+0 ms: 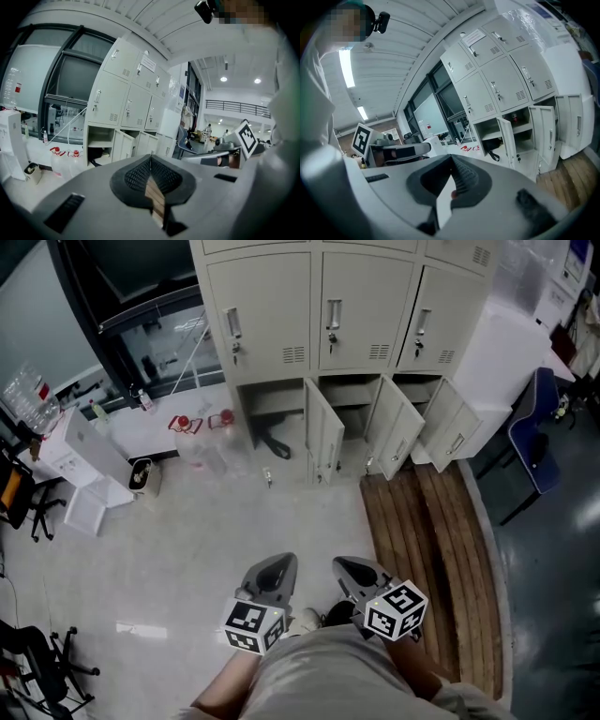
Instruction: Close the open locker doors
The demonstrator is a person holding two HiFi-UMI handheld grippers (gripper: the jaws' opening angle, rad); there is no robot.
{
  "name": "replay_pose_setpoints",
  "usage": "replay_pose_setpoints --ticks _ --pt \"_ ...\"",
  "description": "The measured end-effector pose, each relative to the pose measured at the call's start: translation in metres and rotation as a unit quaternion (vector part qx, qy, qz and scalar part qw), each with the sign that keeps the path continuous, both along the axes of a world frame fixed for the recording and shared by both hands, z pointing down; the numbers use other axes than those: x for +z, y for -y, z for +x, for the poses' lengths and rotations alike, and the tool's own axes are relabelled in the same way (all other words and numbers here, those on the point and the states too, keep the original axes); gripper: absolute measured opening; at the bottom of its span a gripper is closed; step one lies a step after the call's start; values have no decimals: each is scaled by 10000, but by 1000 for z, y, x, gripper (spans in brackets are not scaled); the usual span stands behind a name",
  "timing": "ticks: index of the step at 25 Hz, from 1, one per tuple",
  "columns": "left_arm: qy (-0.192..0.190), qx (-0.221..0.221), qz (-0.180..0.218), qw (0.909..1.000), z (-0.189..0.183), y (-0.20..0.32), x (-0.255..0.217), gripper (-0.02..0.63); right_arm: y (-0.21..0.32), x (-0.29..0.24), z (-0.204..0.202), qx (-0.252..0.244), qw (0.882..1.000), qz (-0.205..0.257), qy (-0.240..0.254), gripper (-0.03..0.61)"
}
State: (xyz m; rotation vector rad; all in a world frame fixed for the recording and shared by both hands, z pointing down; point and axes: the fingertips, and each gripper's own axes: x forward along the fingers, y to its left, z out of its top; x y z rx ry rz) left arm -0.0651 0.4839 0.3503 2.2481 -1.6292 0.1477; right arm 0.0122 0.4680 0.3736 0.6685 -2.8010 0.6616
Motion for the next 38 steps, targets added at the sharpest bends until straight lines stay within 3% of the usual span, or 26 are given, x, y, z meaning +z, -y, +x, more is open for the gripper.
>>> replay_pose_setpoints --ticks 11,16,38 --pt "-56 35 13 10000 -16 35 4 15 35 7 -18 -35 10000 -43 -38 25" --pt "143 71 -5 9999 -21 71 14 15 72 18 -30 -49 9999 -87 -25 25" --pt "-46 -58 -244 9997 -40 321 15 15 314 15 -61 -399 9989 -167 -182 25"
